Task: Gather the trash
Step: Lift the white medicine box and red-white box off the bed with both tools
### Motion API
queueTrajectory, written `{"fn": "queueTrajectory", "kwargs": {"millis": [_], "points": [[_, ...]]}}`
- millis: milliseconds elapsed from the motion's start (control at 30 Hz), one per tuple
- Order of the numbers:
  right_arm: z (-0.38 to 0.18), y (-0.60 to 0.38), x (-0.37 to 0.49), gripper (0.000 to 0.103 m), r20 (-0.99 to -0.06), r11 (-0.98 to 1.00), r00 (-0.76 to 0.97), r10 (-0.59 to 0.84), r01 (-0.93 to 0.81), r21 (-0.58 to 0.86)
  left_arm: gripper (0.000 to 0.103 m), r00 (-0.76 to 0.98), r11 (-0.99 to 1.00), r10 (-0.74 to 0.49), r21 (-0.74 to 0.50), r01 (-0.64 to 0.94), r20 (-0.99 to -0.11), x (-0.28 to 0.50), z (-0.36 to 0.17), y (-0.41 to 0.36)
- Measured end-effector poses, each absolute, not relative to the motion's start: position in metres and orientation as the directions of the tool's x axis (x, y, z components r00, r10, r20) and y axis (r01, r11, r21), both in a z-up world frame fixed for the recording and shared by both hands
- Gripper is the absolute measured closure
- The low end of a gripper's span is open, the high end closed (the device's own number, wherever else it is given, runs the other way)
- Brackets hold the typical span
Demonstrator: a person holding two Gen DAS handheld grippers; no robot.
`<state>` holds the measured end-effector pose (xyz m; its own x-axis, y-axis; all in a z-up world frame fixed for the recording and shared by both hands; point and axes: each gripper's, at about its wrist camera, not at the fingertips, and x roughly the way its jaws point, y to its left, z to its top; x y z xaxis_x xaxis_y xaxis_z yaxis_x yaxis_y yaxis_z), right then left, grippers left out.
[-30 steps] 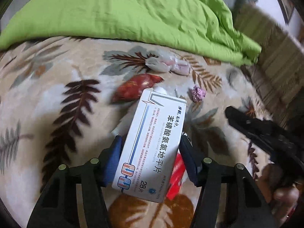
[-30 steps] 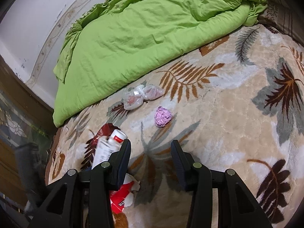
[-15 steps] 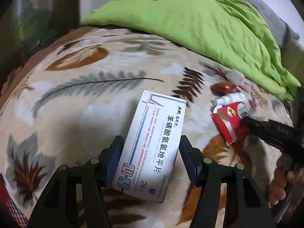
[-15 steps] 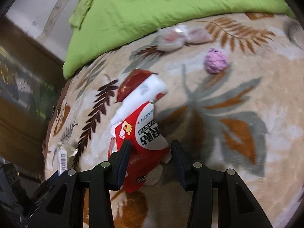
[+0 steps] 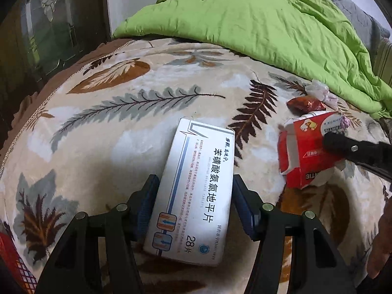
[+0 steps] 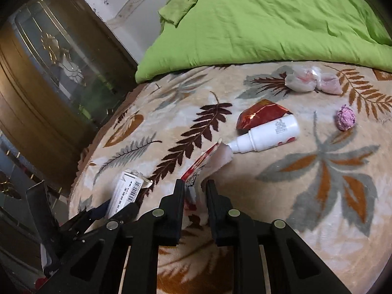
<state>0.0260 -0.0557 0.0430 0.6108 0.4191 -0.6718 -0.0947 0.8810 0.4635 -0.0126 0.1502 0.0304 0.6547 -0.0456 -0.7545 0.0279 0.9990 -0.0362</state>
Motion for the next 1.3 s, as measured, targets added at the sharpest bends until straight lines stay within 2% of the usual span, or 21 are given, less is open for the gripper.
{"fn": "queueTrajectory", "kwargs": {"millis": [133, 267, 367, 500, 600, 1000, 1100, 1167, 1300], "points": [[0.032, -0.049, 0.034, 0.083, -0.7, 0.89, 0.595, 0.395, -0.059, 0.452, 0.049, 0.66, 0.999, -0.044, -0.034, 0.028, -0.75, -0.013, 0.032, 0.151], [0.04, -0.048, 0.03, 0.093, -0.684, 0.892, 0.611, 0.399, -0.085, 0.444, 0.05, 0.675, 0.999, -0.046, -0.041, 0.024, -0.736, -0.017, 0.037, 0.154], [0.052, -0.047, 0.021, 0.096, -0.665, 0.912, 0.651, 0.366, -0.11, 0.395, 0.05, 0.69, 0.999, -0.037, -0.038, 0.014, -0.723, -0.021, 0.044, 0.156], [0.065, -0.034, 0.01, 0.097, -0.65, 0.95, 0.699, 0.299, -0.153, 0.273, 0.05, 0.714, 0.999, -0.017, -0.031, -0.006, -0.7, -0.027, 0.056, 0.161], [0.068, -0.025, 0.006, 0.097, -0.64, 0.951, 0.707, 0.302, -0.18, 0.251, 0.05, 0.717, 0.999, 0.002, -0.036, -0.037, -0.697, -0.032, 0.062, 0.167], [0.079, -0.014, -0.017, 0.097, -0.592, 0.945, 0.74, 0.321, -0.21, 0.25, 0.05, 0.748, 0.989, 0.122, 0.018, -0.145, -0.653, -0.059, 0.092, 0.184], [0.08, -0.014, -0.018, 0.097, -0.591, 0.944, 0.739, 0.324, -0.211, 0.254, 0.05, 0.753, 0.991, 0.12, 0.028, -0.134, -0.647, -0.059, 0.088, 0.18], [0.081, -0.014, -0.02, 0.097, -0.59, 0.944, 0.74, 0.324, -0.211, 0.254, 0.05, 0.753, 0.993, 0.081, -0.016, -0.12, -0.654, -0.053, 0.087, 0.177], [0.079, -0.017, -0.021, 0.097, -0.59, 0.945, 0.742, 0.32, -0.201, 0.259, 0.05, 0.769, 0.997, 0.064, 0.004, -0.079, -0.637, -0.047, 0.084, 0.166]]}}
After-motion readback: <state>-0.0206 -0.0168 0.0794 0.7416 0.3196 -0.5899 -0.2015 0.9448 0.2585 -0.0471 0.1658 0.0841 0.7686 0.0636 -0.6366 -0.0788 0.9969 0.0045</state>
